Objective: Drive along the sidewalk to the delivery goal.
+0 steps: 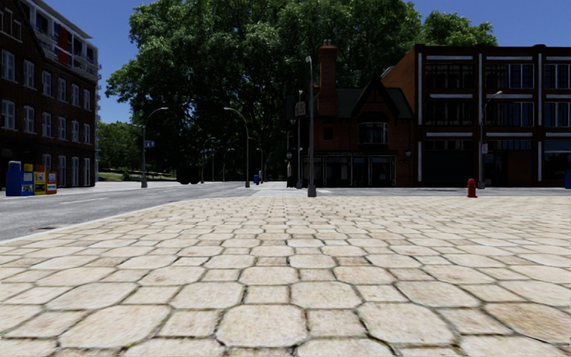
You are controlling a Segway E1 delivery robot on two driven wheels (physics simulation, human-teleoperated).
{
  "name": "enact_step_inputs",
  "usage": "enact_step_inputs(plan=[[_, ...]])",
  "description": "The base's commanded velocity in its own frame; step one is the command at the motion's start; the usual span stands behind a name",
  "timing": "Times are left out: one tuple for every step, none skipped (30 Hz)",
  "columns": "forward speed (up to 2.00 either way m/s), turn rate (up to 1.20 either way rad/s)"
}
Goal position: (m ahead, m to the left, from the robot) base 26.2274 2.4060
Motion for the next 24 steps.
enact_step_inputs(plan=[[2.0,0.0],[2.0,0.0],[2.0,0.0],[2.0,0.0],[2.0,0.0],[2.0,0.0],[2.0,0.13],[2.0,0.28],[2.0,0.28],[2.0,0.32],[2.0,0.33],[2.0,0.23],[2.0,0.0],[2.0,0.0],[2.0,0.0],[2.0,0.0],[2.0,0.0],[2.0,0.0],[2.0,0.0],[2.0,0.0],[2.0,0.0],[2.0,0.0],[2.0,0.0],[2.0,0.0]])
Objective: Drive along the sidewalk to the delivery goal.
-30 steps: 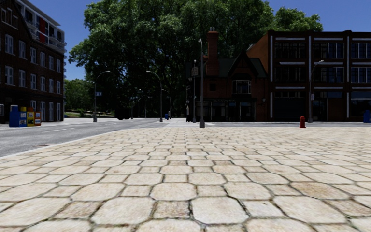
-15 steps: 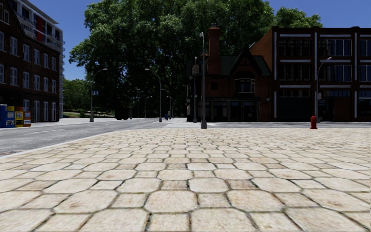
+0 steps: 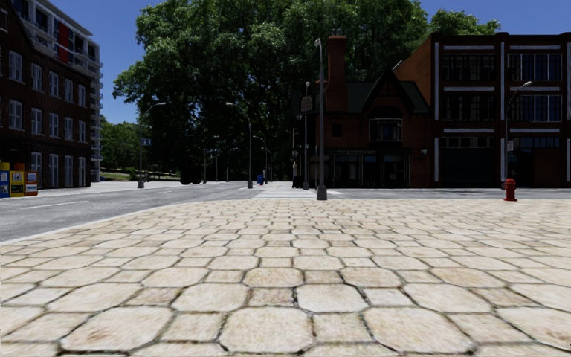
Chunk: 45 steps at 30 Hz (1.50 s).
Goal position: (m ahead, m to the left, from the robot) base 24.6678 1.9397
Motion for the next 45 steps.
enact_step_inputs(plan=[[2.0,0.0],[2.0,0.0],[2.0,0.0],[2.0,0.0],[2.0,0.0],[2.0,0.0],[2.0,0.0],[2.0,0.0],[2.0,0.0],[2.0,0.0],[2.0,0.0],[2.0,0.0],[2.0,0.0],[2.0,0.0],[2.0,0.0],[2.0,0.0],[2.0,0.0],[2.0,0.0],[2.0,0.08],[2.0,0.21],[2.0,0.21],[2.0,0.38],[2.0,0.52],[2.0,0.55],[2.0,0.55],[2.0,0.39],[2.0,0.39],[2.0,0.0],[2.0,0.0],[2.0,0.0],[2.0,0.0],[2.0,0.0],[2.0,0.0],[2.0,0.0],[2.0,0.0],[2.0,0.0],[2.0,0.0],[2.0,0.0],[2.0,0.0],[2.0,0.0],[2.0,0.0],[2.0,0.0],[2.0,0.0],[2.0,0.0],[2.0,0.0]])
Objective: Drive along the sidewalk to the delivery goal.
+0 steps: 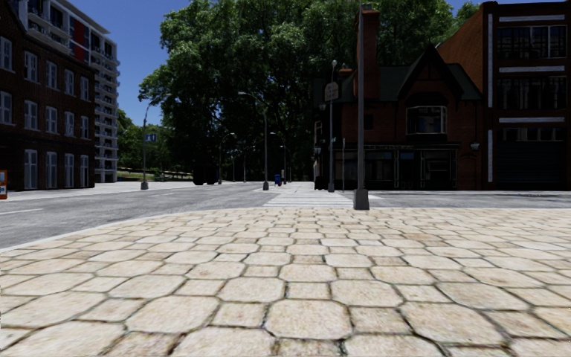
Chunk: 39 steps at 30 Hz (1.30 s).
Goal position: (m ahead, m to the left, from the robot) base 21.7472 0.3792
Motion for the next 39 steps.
enact_step_inputs(plan=[[2.0,0.0],[2.0,0.0],[2.0,0.0],[2.0,0.0],[2.0,0.0],[2.0,0.0],[2.0,0.0],[2.0,0.0],[2.0,0.0],[2.0,0.0],[2.0,0.0],[2.0,0.0],[2.0,0.0],[2.0,0.0],[2.0,0.0],[2.0,0.0],[2.0,0.0],[2.0,0.0],[2.0,0.0],[2.0,0.0],[2.0,0.0],[2.0,0.0],[2.0,0.0],[2.0,0.0],[2.0,0.0],[2.0,-0.03],[2.0,-0.19],[2.0,-0.28],[2.0,-0.31],[2.0,-0.31],[2.0,-0.32],[2.0,-0.32],[2.0,-0.25],[2.0,-0.05],[2.0,0.0],[2.0,0.0],[2.0,0.0],[2.0,0.0],[2.0,0.0]])
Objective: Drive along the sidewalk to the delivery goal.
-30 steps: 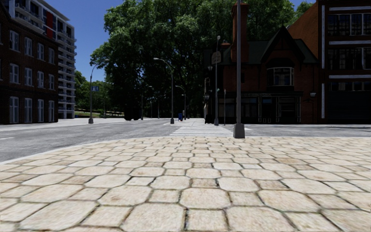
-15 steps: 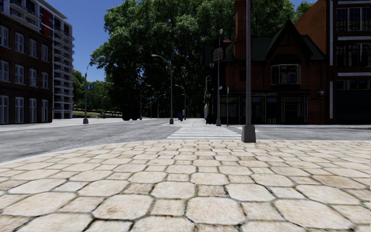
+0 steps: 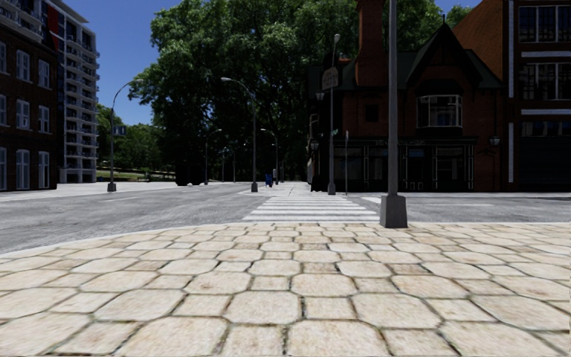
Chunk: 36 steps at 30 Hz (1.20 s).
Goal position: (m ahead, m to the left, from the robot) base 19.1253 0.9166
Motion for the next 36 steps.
enact_step_inputs(plan=[[2.0,0.0],[2.0,-0.11],[2.0,-0.11],[2.0,-0.25],[2.0,-0.29],[2.0,-0.31],[2.0,-0.31],[2.0,-0.32],[2.0,-0.32],[2.0,-0.32],[2.0,-0.32],[2.0,-0.32],[2.0,-0.32],[2.0,-0.38],[2.0,-0.38],[2.0,-0.4],[2.0,-0.41],[2.0,-0.41],[2.0,-0.41],[2.0,-0.4],[2.0,-0.4],[2.0,-0.39],[2.0,-0.28],[2.0,-0.18],[2.0,-0.14],[2.0,-0.12],[2.0,-0.12],[2.0,-0.12],[2.0,-0.12],[2.0,-0.12],[2.0,-0.12],[2.0,0.0],[2.0,0.0],[2.0,0.0],[2.0,0.0],[2.0,0.0]])
